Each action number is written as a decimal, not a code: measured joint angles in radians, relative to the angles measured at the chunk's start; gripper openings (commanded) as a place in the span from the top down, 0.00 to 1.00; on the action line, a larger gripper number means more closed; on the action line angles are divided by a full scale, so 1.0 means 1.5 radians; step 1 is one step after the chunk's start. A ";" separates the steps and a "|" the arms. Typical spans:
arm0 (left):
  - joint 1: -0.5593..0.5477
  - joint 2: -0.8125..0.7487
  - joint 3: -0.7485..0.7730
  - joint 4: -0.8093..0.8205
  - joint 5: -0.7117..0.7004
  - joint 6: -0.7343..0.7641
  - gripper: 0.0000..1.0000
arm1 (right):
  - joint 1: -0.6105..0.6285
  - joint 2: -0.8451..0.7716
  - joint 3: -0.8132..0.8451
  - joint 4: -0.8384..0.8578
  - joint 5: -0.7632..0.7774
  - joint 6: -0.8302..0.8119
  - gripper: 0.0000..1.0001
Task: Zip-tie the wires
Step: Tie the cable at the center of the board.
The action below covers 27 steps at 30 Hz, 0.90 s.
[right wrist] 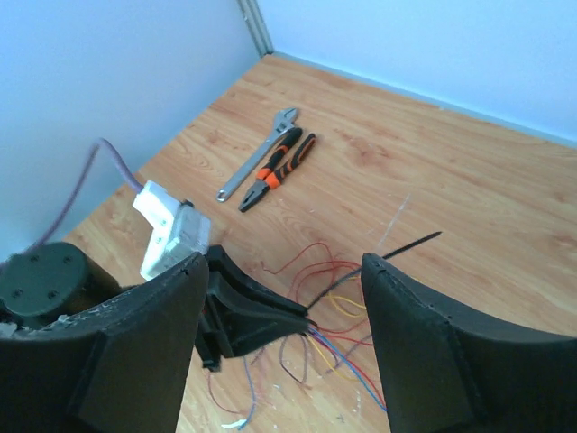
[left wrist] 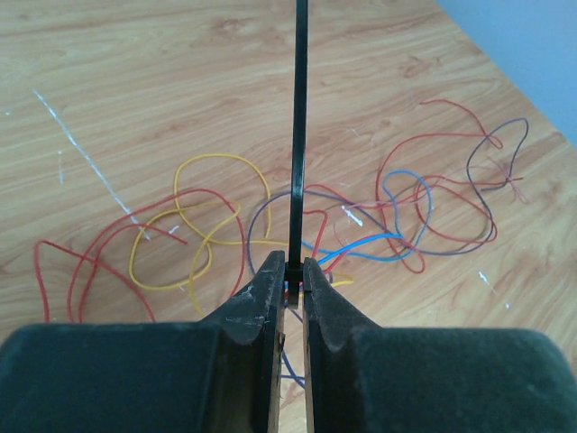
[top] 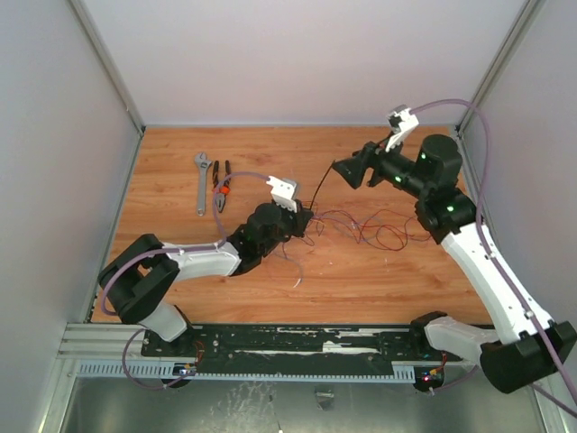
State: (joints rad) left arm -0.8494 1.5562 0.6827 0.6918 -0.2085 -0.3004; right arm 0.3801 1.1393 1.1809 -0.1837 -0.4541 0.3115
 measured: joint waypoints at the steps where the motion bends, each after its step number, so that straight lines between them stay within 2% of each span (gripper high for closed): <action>1: 0.000 -0.007 0.007 -0.017 0.000 -0.001 1.00 | -0.010 -0.016 -0.011 0.001 -0.004 -0.005 0.29; 6: 0.004 -0.058 0.047 -0.094 -0.003 -0.004 1.00 | -0.046 -0.064 -0.074 0.002 -0.014 -0.040 0.28; 15: 0.011 -0.139 0.089 -0.190 -0.005 -0.008 1.00 | -0.064 -0.143 -0.263 0.060 -0.034 -0.094 0.31; 22: 0.012 -0.139 0.096 -0.248 -0.005 -0.011 1.00 | -0.064 -0.148 -0.285 0.091 -0.039 -0.122 0.41; 27: 0.016 -0.139 0.127 -0.280 -0.005 -0.014 1.00 | -0.064 -0.140 -0.299 0.101 -0.039 -0.129 0.43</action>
State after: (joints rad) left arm -0.8253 1.3472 0.8734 0.2722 -0.2161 -0.3210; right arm 0.2848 0.9298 0.7330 -0.0315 -0.5125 0.1184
